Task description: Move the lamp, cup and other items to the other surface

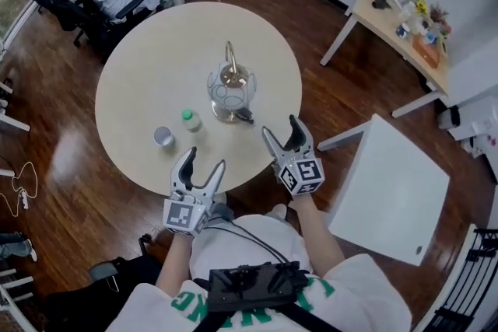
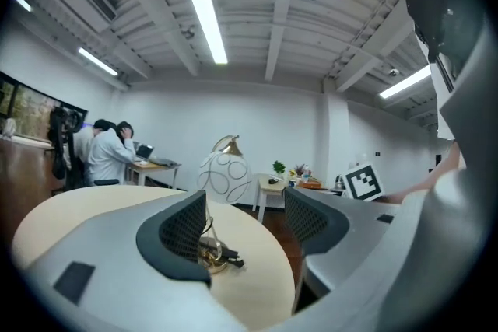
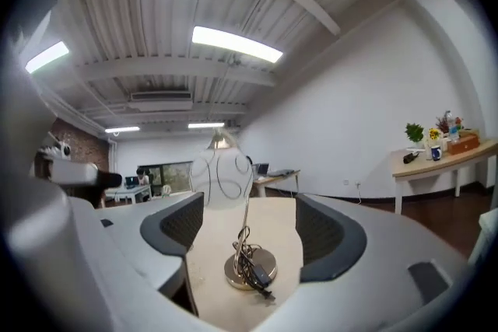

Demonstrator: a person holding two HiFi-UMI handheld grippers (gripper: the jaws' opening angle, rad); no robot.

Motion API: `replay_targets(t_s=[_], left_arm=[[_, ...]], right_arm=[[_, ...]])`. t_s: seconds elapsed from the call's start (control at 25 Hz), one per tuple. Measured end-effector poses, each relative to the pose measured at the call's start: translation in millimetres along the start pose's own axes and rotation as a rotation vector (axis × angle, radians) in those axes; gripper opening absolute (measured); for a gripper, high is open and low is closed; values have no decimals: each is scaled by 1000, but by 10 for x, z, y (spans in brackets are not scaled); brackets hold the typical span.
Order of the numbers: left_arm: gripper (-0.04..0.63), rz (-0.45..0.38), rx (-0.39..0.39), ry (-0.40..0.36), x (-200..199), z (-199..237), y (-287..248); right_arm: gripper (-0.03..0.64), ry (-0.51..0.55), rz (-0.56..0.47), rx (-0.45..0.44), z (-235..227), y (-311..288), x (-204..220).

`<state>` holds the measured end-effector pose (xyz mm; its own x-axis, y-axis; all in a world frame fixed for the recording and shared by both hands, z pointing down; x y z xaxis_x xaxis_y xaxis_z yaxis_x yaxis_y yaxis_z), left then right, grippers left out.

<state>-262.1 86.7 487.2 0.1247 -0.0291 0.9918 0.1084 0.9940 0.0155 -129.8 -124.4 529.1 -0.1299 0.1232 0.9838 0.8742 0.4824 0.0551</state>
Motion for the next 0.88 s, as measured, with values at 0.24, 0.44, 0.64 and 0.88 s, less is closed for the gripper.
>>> replay_targets(t_s=[0.24, 0.44, 0.64, 0.88], left_arm=[[304, -73, 142, -19, -307, -495, -475], [304, -116, 161, -94, -350, -843, -514], [304, -96, 146, -76, -302, -1089, -613], [304, -95, 130, -76, -387, -1171, -649]], right_arm=[[423, 8, -204, 144, -201, 747, -853], [415, 70, -182, 215, -261, 1322, -1026], [408, 94, -130, 205, -353, 1502, -1017], [408, 97, -129, 165, -273, 1501, -1042]])
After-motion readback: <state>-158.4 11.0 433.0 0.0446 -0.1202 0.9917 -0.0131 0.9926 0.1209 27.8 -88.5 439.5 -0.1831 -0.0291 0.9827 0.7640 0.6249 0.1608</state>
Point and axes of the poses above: the fingertips, and each gripper's own axes: y backward along the fingers, z to its left, x out of its underside, the point moved 4 cm from there along y, backward along the fingers, and after that the axes turned 7 degrees about -z, right-handed, at the moved point
